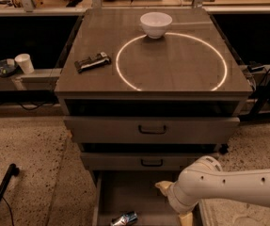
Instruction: Pick redbull can from bottom drawer and place on counter
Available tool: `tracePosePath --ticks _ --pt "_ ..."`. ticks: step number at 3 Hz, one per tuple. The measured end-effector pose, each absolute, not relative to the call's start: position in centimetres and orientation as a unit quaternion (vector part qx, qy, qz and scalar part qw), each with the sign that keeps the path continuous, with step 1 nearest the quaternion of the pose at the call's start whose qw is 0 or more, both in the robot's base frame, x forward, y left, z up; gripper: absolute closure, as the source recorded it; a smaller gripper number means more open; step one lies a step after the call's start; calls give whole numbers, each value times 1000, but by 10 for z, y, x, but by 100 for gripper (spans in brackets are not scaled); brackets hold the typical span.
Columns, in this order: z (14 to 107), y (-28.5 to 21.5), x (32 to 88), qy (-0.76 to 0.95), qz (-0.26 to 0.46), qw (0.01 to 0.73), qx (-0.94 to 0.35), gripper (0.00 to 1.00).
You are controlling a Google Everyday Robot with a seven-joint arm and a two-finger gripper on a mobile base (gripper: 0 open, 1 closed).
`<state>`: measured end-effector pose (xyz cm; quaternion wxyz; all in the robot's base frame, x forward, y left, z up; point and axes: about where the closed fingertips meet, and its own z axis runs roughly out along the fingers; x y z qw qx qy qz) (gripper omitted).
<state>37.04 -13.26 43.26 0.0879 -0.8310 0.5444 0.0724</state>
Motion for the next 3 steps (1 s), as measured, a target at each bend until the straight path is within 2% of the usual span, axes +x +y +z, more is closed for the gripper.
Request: tracePosePath --ticks 2,3 --pt "305 -127 371 497 91 78 -860 0" --pt "305 -127 371 497 91 78 -860 0"
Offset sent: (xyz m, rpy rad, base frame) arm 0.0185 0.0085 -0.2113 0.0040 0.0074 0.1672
